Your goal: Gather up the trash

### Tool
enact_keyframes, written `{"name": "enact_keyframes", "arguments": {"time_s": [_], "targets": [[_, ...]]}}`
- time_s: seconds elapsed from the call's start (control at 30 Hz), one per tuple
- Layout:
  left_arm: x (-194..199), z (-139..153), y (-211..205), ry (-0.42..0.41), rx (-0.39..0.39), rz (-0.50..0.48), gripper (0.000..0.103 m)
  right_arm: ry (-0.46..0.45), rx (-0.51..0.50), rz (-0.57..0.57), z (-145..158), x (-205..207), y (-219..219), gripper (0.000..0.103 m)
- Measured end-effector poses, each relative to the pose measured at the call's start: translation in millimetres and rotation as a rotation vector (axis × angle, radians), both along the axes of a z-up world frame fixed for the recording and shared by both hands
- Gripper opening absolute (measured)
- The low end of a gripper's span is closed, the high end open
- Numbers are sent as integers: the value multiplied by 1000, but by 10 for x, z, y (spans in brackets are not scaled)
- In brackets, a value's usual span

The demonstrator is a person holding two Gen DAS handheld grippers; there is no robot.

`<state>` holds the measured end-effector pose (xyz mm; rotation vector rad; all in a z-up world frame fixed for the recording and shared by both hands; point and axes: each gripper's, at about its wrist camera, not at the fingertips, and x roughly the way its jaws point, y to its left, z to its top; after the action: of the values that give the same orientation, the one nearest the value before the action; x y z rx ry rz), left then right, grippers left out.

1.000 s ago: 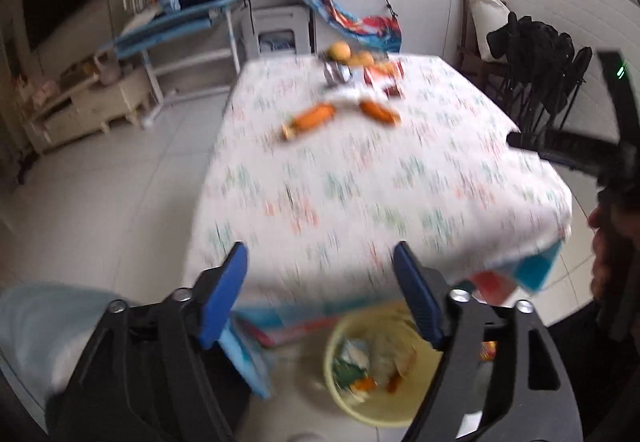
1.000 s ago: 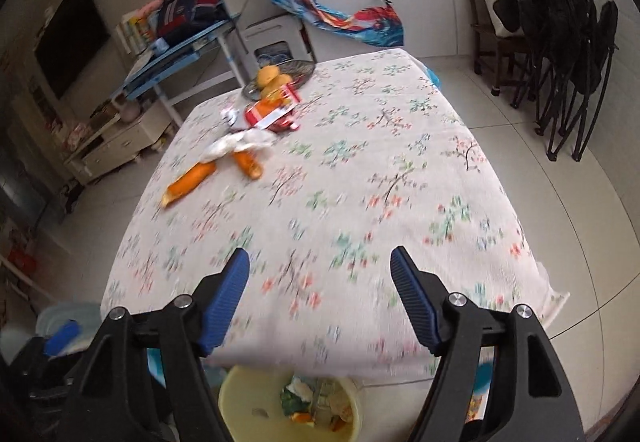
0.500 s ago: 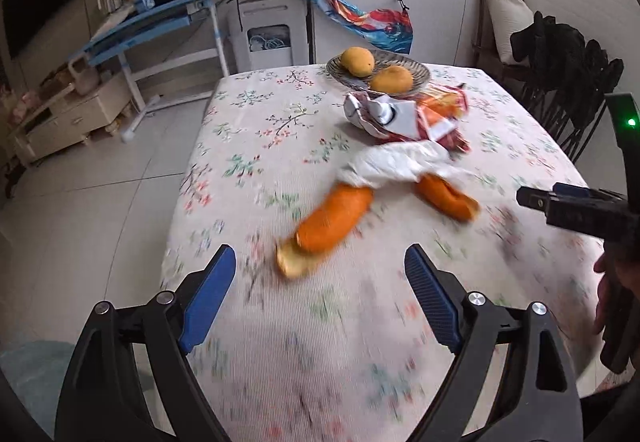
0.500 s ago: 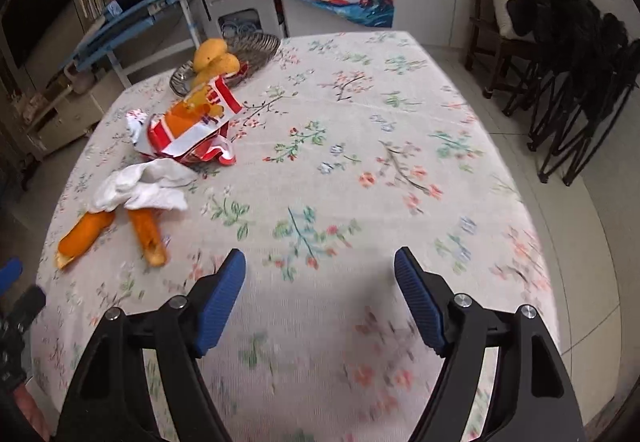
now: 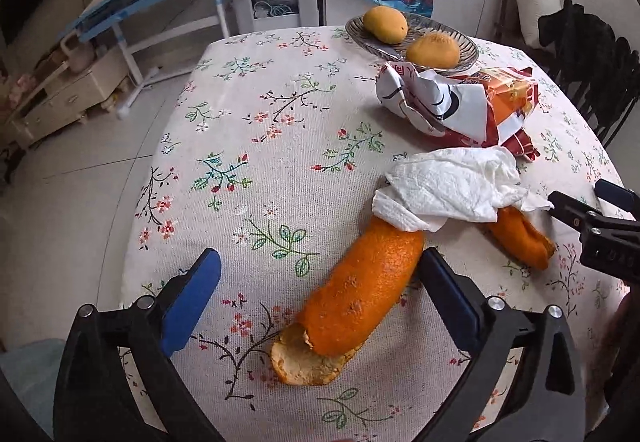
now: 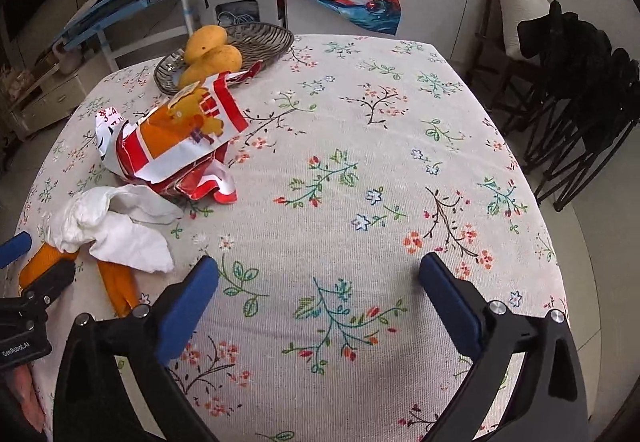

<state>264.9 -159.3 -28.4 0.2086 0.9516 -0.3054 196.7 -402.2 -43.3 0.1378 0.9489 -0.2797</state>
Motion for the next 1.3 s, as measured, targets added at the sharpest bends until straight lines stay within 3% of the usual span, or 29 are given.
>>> {"name": "enact_keyframes", "arguments": {"time_s": [1.3], "targets": [[-24, 11, 6, 2, -4, 2, 96, -1, -3, 4, 2, 23, -10, 96]]}}
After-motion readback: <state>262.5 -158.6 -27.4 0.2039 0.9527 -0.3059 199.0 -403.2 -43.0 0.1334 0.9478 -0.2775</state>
